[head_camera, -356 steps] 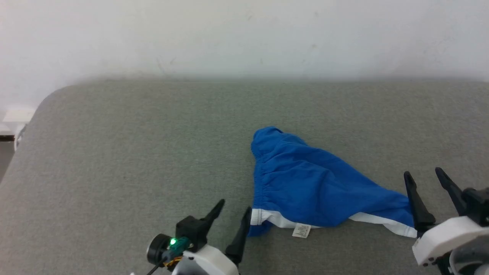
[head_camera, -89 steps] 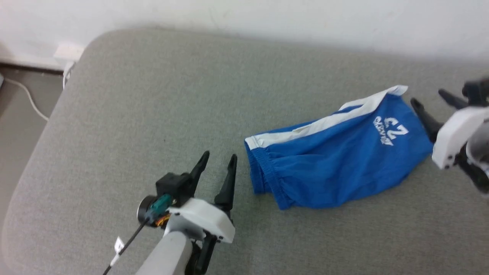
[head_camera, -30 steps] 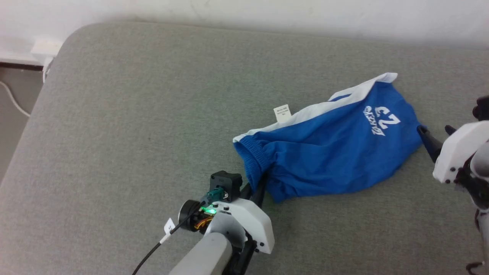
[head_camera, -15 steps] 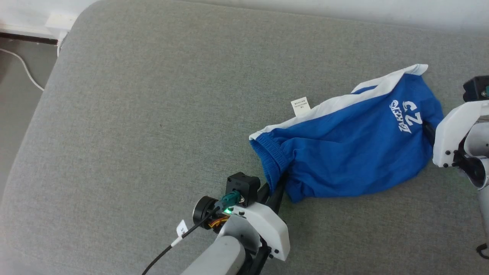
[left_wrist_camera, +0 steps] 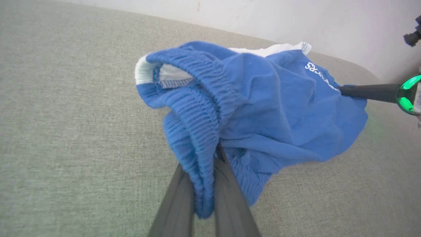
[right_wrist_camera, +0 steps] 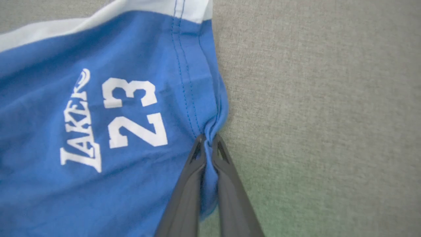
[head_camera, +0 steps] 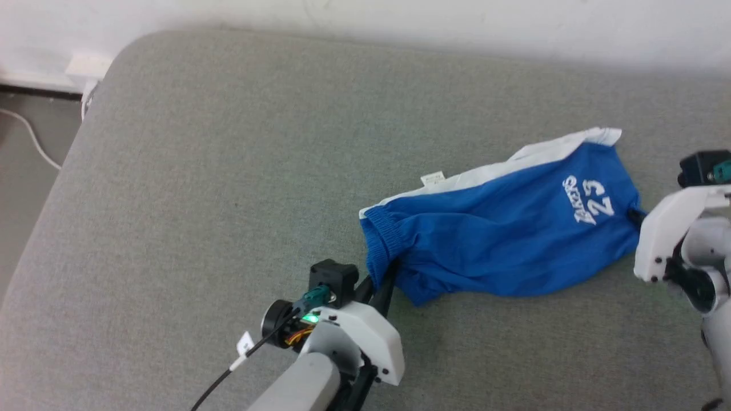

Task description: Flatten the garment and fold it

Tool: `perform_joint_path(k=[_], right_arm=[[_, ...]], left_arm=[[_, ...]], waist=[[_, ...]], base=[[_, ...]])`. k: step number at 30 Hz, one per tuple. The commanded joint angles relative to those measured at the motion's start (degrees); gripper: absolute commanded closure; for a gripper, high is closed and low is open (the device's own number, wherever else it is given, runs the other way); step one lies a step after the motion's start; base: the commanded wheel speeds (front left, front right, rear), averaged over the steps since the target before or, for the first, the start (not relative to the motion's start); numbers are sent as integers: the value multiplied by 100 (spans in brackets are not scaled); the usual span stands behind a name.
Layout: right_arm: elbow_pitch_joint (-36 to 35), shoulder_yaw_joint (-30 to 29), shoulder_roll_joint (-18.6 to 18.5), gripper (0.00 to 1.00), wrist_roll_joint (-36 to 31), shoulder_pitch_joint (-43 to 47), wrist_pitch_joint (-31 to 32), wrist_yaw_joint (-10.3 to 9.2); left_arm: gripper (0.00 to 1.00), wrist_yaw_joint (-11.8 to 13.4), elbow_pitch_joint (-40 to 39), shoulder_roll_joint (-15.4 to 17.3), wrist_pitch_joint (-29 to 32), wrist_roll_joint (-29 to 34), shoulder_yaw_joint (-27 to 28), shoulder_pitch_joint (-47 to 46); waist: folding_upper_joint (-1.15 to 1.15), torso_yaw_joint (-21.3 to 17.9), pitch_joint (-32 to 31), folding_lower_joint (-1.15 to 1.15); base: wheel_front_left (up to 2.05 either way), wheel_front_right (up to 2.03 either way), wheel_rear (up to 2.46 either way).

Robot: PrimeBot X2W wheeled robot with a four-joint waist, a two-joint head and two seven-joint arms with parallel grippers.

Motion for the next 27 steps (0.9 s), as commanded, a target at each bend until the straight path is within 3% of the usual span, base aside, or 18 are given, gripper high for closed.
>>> perform_joint_path(k=[1,10,22,27], right_arm=[[-82,13,-56,100,129,251,-16,-12],[-1202,-490,49,100,539,1623,41,-12],[-3871,-1571,952,100,332,3784,764,-12],[-4286,-1672,1255,100,129,4190,950,-12]], left_arm=[[100,47,8,97,-19,-50,61,119],[100,24,-175,517,248,-233,59,647],[100,135,-1068,1043,664,-510,57,1474],[100,191,-1209,1253,1038,-626,-17,1749]], waist=[[0,-189,-297,0],[0,-480,-889,0],[0,-692,-1284,0],[0,-729,-1217,0]], base=[[0,0,0],[0,0,0],[0,0,0],[0,0,0]])
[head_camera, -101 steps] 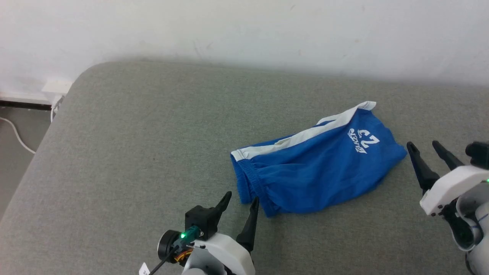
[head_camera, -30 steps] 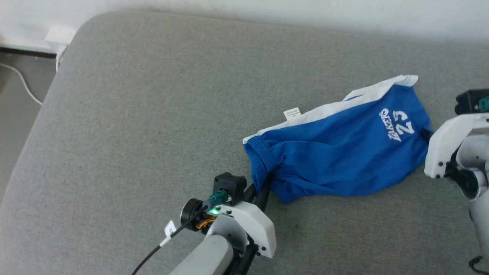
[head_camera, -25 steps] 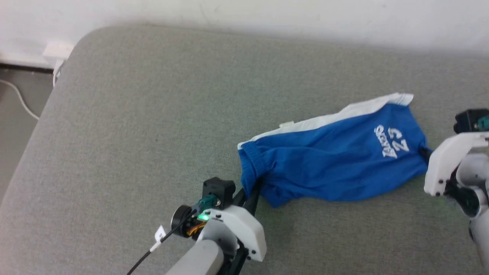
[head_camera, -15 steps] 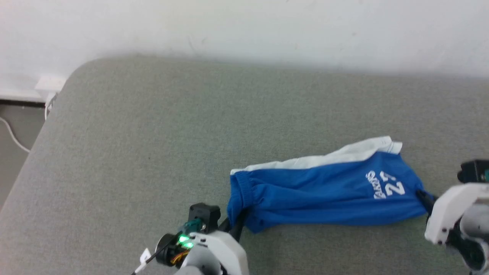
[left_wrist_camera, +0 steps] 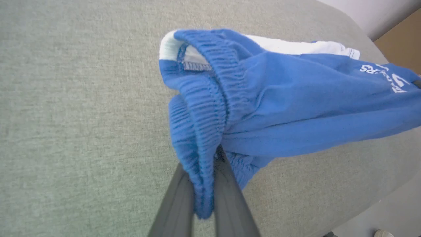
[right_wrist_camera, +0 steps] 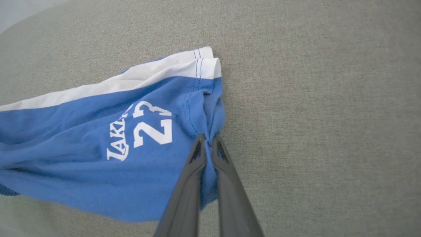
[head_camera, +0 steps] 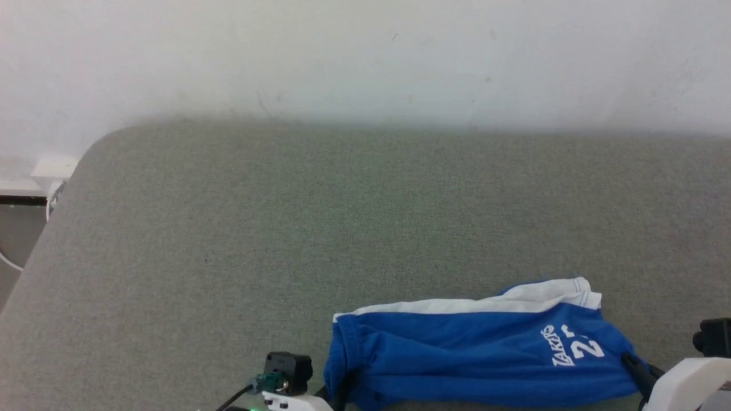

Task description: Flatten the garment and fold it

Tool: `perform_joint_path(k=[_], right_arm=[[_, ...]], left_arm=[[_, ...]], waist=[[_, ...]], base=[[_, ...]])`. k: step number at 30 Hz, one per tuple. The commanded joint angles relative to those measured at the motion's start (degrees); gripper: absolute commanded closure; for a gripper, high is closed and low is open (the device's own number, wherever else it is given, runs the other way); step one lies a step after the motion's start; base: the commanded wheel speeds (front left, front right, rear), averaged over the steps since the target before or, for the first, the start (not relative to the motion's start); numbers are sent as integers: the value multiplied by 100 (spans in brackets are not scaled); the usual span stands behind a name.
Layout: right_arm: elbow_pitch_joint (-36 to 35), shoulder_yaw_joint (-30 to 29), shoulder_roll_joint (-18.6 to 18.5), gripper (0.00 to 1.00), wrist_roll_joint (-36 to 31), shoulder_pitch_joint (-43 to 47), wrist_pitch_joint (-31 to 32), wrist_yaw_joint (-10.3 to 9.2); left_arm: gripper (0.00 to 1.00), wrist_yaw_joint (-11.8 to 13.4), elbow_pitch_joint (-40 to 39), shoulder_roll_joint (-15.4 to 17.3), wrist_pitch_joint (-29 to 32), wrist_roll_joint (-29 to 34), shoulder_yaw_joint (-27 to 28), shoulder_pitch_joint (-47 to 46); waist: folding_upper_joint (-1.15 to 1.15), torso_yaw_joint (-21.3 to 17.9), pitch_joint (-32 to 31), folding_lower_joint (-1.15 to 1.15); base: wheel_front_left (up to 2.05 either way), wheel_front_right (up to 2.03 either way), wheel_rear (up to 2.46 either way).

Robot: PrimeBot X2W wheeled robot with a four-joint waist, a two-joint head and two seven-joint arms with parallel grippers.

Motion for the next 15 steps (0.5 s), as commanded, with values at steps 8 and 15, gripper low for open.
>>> perform_joint_path(k=[8,15], right_arm=[[770,278,-127,100,-246,-259,-538,-11],[1507,477,-284,100,-386,-479,-825,-11]], left_arm=[[100,-47,473,-6,217,-20,-134,-145],[100,-101,962,-128,218,85,-260,-402]], waist=[[0,40,294,2],[0,120,350,2]], base=[[0,0,0],[0,0,0]])
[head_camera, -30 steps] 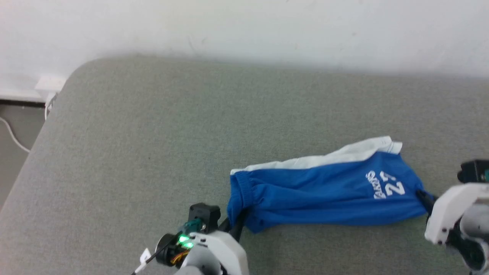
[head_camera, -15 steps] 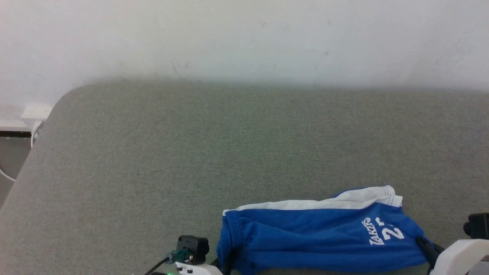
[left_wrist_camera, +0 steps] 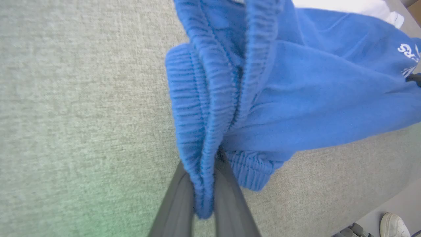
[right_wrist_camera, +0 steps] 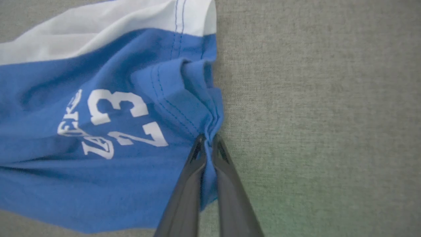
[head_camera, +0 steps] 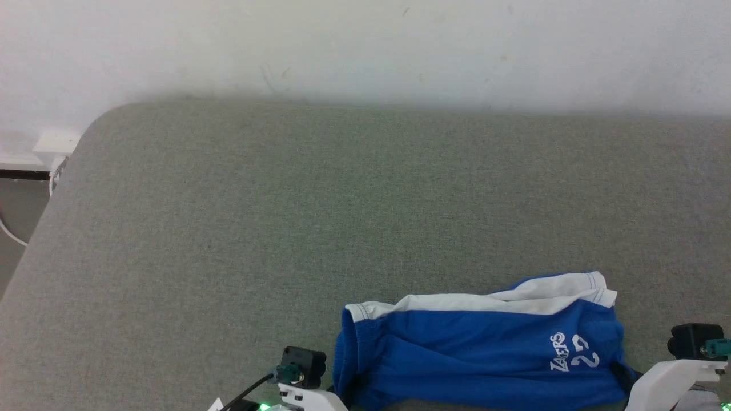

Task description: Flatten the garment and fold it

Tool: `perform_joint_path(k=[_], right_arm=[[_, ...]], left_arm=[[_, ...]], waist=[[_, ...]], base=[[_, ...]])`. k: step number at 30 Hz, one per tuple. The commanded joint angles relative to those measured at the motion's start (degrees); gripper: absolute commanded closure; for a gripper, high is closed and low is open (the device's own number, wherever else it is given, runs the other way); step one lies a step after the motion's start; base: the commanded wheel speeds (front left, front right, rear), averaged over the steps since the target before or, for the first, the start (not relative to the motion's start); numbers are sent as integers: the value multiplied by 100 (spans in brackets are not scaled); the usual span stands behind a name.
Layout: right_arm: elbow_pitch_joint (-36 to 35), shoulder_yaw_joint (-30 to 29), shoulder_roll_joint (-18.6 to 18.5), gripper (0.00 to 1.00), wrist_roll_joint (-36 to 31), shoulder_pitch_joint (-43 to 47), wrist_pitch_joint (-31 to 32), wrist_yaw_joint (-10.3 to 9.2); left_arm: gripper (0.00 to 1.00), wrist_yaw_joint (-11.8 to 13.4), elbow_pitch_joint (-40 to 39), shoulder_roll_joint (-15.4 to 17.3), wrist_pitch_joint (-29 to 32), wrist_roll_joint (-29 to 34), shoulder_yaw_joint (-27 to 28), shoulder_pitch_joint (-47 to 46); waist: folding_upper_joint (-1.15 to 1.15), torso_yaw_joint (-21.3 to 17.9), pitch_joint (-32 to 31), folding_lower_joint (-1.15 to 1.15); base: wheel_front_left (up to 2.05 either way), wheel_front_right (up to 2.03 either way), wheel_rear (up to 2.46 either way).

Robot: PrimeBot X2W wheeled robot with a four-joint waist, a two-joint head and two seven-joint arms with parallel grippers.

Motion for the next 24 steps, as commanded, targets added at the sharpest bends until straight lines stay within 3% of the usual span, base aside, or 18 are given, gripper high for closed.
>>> perform_joint_path(k=[1,2,3,4,5,13,18,24], right_arm=[[155,-4,-26,100,-71,-79,-44,-12],[197,-2,-20,54,-85,-73,-41,-12],[208,4,-10,0,-83,-73,-54,-12],[177,19,-11,0,-88,-82,-120,-12],[142,65,-32,0,-89,-79,-171,-12],[-347,-56,-143,0,9,60,-255,-12],[-613,-203,-155,0,86,74,-166,-12],[-288,-146,-150,0,171,-30,-66,-12]], left_arm=[[100,-10,192,-7,-10,16,-21,-59],[95,-16,232,-21,-21,12,-29,-63],[75,-19,265,-31,-30,8,-36,-58],[49,-19,292,-39,-35,1,-43,-49],[0,-13,314,-39,-41,1,-48,-39],[0,31,125,37,-389,-4,76,47],[0,186,-317,164,-982,42,362,151],[0,329,-595,218,-1965,210,757,192]], waist=[[0,34,-34,0],[0,36,-65,0],[0,34,-95,0],[0,31,-132,0],[0,28,-171,0],[0,67,-436,0],[0,102,-506,0],[0,219,-465,0]], base=[[0,0,0],[0,0,0],[0,0,0],[0,0,0],[0,0,0],[0,0,0],[0,0,0],[0,0,0]])
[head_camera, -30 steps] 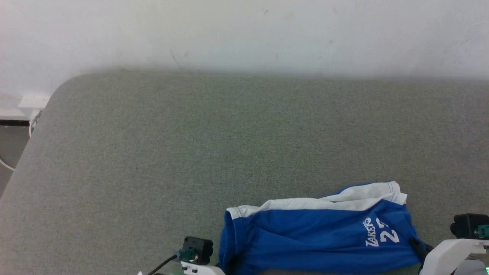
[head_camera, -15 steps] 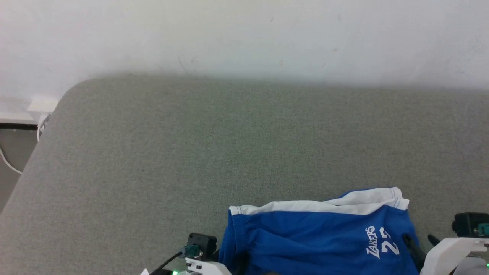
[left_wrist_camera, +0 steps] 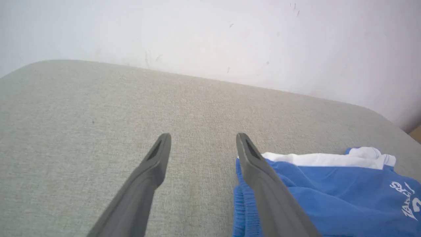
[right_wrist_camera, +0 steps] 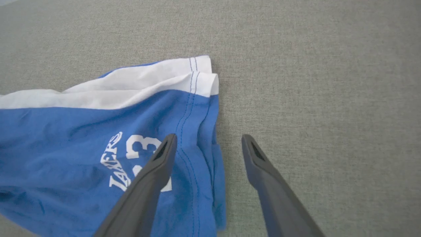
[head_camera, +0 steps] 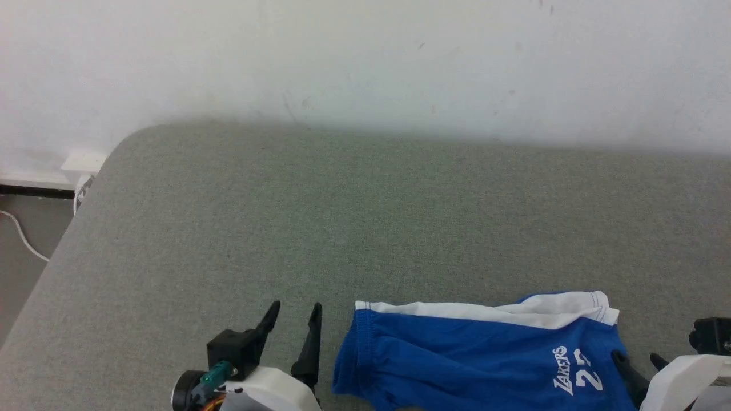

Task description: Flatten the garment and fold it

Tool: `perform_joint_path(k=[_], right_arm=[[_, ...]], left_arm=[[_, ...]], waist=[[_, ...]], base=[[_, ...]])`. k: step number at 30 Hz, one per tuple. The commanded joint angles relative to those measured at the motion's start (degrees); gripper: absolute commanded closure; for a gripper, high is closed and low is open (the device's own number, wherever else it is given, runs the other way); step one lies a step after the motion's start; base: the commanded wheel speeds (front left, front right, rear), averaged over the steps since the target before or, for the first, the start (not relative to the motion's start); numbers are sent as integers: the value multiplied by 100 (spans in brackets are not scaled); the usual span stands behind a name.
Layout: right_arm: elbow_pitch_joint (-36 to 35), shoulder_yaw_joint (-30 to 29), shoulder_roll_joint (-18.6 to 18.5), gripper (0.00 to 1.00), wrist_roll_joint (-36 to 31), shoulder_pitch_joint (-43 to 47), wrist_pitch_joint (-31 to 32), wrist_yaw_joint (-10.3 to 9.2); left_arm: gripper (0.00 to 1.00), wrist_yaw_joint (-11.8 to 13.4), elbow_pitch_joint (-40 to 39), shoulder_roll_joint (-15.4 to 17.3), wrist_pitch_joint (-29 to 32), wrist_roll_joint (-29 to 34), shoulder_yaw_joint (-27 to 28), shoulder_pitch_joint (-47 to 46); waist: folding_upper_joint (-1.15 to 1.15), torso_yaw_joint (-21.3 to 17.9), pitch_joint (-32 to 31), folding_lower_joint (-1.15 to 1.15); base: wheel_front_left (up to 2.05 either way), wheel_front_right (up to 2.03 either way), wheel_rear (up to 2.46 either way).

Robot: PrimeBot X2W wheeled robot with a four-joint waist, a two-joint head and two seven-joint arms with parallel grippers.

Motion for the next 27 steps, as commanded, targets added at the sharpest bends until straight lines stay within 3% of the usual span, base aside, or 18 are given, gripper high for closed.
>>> perform_joint_path(k=[1,4,8,12,18,19,20,21,27], right_arm=[[122,9,10,0,20,-92,20,-5],[403,44,28,0,65,-179,-32,-5],[765,146,19,0,192,-296,-75,-5],[1080,261,1,0,325,-392,-130,-5],[1445,605,-5,0,514,-474,-243,-5],[1488,672,-3,55,551,-482,-273,-5],[1517,736,-1,90,581,-492,-309,-5],[1542,790,5,100,614,-504,-346,-5],[1673,733,-35,100,636,-607,-749,-5]], left_arm=[[0,43,-71,23,-192,137,133,2],[0,-26,-469,-134,-325,544,590,-29],[0,-222,-1075,-311,-331,1624,1167,274],[0,-339,-1321,-417,-332,2528,1381,528],[0,-360,-1366,-651,-333,3067,1567,731],[0,-371,-1341,-695,-333,3085,1598,747],[0,-389,-1325,-729,-333,3104,1626,754],[0,-415,-1298,-757,-333,3123,1647,758],[0,-603,-1150,-909,-333,3140,1811,750]], waist=[[0,54,42,0],[0,122,102,0],[0,181,202,0],[0,220,280,0],[0,251,385,0],[0,255,397,0],[0,257,412,0],[0,259,428,0],[0,245,425,0]], base=[[0,0,0],[0,0,0],[0,0,0],[0,0,0],[0,0,0],[0,0,0],[0,0,0],[0,0,0],[0,0,0]])
